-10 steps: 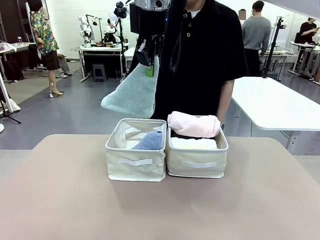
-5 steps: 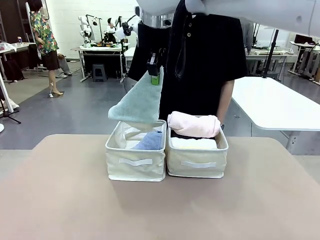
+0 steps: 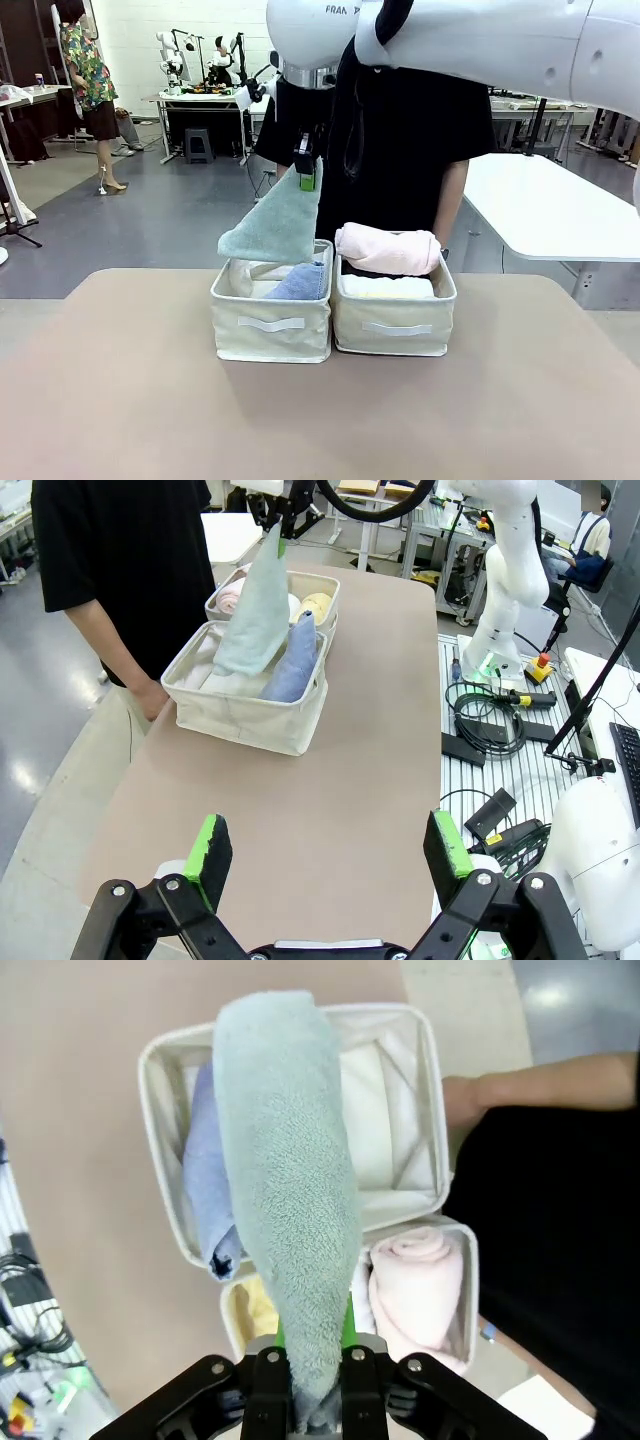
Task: Sort the towels based on their folding style.
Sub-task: Pick up another triangle-folded towel from the table and place it in the left Fabric basket.
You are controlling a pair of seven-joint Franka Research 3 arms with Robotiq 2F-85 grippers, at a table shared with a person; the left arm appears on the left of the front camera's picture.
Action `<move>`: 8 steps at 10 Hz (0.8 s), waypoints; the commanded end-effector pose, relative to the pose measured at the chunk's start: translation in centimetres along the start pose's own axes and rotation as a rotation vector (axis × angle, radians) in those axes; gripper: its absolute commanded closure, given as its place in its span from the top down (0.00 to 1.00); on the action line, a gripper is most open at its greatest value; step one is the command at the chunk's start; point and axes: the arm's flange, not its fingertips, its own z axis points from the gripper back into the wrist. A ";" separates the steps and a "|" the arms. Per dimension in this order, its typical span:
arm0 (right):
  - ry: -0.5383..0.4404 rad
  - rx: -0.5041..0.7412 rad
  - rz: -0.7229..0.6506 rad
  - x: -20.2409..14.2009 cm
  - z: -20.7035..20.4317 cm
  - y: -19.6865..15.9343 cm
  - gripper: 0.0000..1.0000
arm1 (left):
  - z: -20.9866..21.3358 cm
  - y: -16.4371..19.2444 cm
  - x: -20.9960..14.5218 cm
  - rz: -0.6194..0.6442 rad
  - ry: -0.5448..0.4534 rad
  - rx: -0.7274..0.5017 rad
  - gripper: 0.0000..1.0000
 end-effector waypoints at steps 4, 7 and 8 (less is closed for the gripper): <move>0.035 0.006 0.022 1.0 -2.4 -1.7 0.17 | 0.2 -0.1 0.0 -0.015 -0.013 0.001 1.00; 0.085 0.029 0.041 1.3 -4.9 -1.9 0.17 | 0.2 -0.1 0.0 -0.015 -0.013 0.001 1.00; 0.101 0.036 0.036 1.4 -5.6 -2.0 0.17 | 0.2 -0.1 0.0 -0.015 -0.013 0.001 1.00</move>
